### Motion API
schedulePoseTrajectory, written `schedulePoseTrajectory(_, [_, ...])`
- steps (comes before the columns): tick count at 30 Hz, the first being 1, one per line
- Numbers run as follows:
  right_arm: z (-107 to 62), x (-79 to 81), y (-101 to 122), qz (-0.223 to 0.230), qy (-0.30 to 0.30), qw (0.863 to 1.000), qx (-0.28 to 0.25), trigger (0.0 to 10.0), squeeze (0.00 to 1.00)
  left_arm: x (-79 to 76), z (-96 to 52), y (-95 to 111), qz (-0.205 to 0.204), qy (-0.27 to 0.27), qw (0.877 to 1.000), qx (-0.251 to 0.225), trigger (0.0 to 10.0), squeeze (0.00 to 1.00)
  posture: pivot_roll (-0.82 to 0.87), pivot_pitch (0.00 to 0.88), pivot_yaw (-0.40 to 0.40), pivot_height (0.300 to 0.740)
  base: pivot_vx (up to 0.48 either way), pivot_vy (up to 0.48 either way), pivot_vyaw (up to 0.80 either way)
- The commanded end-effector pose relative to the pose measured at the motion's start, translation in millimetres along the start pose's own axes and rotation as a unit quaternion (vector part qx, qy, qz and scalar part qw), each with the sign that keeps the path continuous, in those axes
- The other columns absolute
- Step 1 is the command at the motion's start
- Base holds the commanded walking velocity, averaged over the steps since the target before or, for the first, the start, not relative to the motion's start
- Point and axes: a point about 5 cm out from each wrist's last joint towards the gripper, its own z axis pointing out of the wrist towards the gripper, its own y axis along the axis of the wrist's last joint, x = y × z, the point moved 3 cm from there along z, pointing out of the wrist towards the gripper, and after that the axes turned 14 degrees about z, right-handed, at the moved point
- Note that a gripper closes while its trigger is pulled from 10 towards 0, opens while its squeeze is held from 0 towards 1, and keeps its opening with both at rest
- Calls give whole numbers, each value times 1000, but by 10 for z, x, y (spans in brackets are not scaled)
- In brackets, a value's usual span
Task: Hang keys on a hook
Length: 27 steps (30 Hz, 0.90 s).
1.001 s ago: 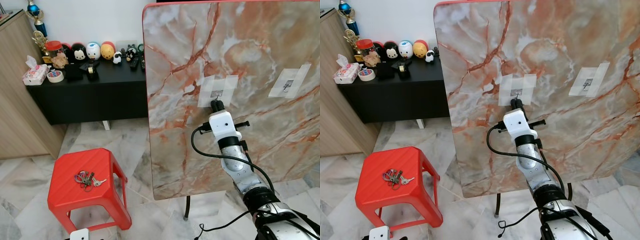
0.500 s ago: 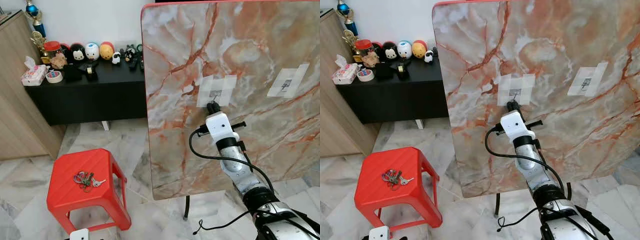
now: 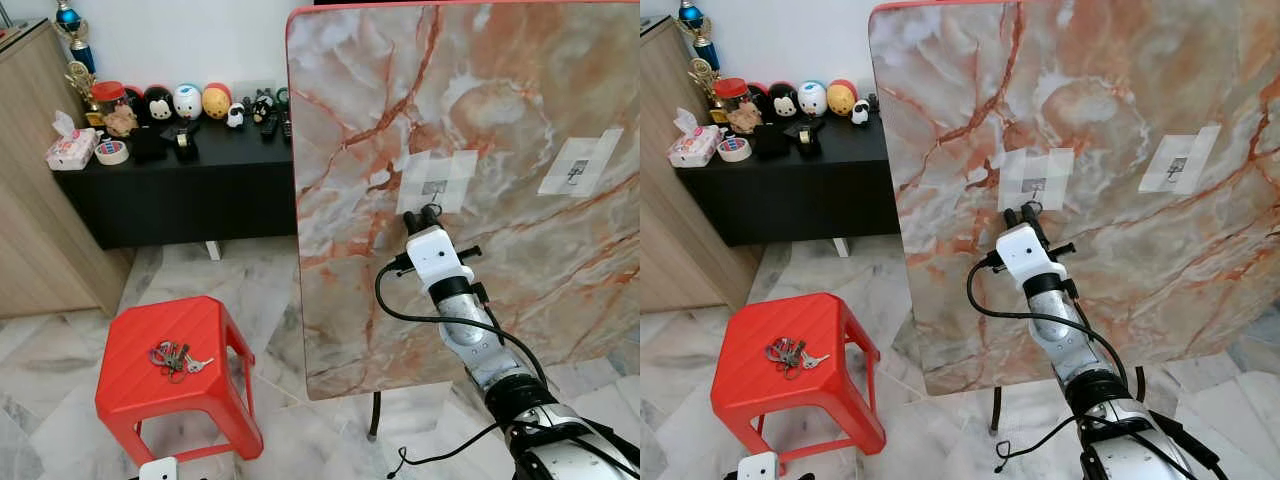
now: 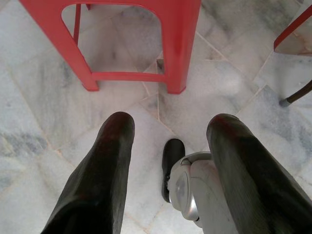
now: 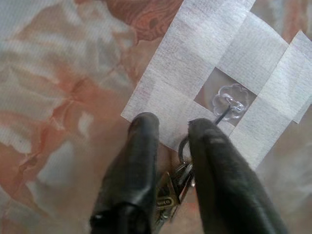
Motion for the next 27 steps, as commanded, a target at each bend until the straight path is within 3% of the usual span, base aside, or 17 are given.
schedulePoseTrajectory(1, [18,11,53,4,5,1000,-14,10000,0,-17,-15,-46,-1,-3,1000,8,10000,0,81,32,-24,740,0,0,0])
schedulePoseTrajectory(4, [-64,65,32,54,21,998,-19,10000,0,-24,-16,-51,-1,-3,1000,9,10000,0,81,32,-24,740,0,0,0])
schedulePoseTrajectory(8, [-199,107,-79,80,31,996,-3,10000,0,-24,-18,-57,-1,-2,1000,10,10000,0,78,35,-27,740,0,0,0])
schedulePoseTrajectory(13, [-518,125,-402,141,10,988,58,10000,0,-7,-24,-69,1,-2,1000,11,10000,0,77,37,-24,740,0,0,0])
schedulePoseTrajectory(14, [-518,125,-402,141,10,988,58,10000,0,-7,-24,-69,1,-2,1000,11,10000,0,77,37,-24,740,0,0,0])
schedulePoseTrajectory(16, [-746,141,-680,191,-18,974,123,10000,0,12,-25,-72,4,-2,1000,12,10000,0,68,36,-18,740,0,0,0])
schedulePoseTrajectory(17, [-746,141,-680,191,-18,974,123,10000,0,12,-25,-72,4,-2,1000,12,10000,0,68,36,-18,740,0,0,0])
schedulePoseTrajectory(18, [-884,159,-854,229,-42,958,166,10000,0,19,-24,-72,6,-3,1000,12,10000,0,64,35,-16,740,0,0,0])
schedulePoseTrajectory(21, [-1180,188,-1182,262,-75,927,259,10000,0,23,-20,-64,9,-3,1000,12,10000,0,70,33,-16,740,0,0,0])
schedulePoseTrajectory(22, [-1432,209,-1395,269,-95,900,329,10000,0,26,-17,-56,8,-2,1000,11,10000,0,81,32,-16,740,0,0,0])
schedulePoseTrajectory(23, [-1562,209,-1484,278,-109,885,358,10000,0,29,-15,-50,8,-2,1000,10,10000,0,87,31,-15,740,0,0,0])
schedulePoseTrajectory(24, [-1643,209,-1534,285,-118,874,375,10000,0,31,-13,-47,8,-1,1000,10,10000,0,88,31,-14,740,0,0,0])
schedulePoseTrajectory(25, [-1643,209,-1534,285,-118,874,375,10000,0,31,-13,-47,8,-1,1000,10,10000,0,88,31,-14,740,0,0,0])
schedulePoseTrajectory(26, [-1812,225,-1624,288,-127,856,410,10000,0,41,-7,-39,11,-1,1000,11,10000,0,84,30,-9,740,0,0,0])
schedulePoseTrajectory(27, [-1889,249,-1659,286,-122,849,427,10000,0,45,-5,-38,14,-1,1000,12,10000,0,79,30,-7,740,0,0,0])
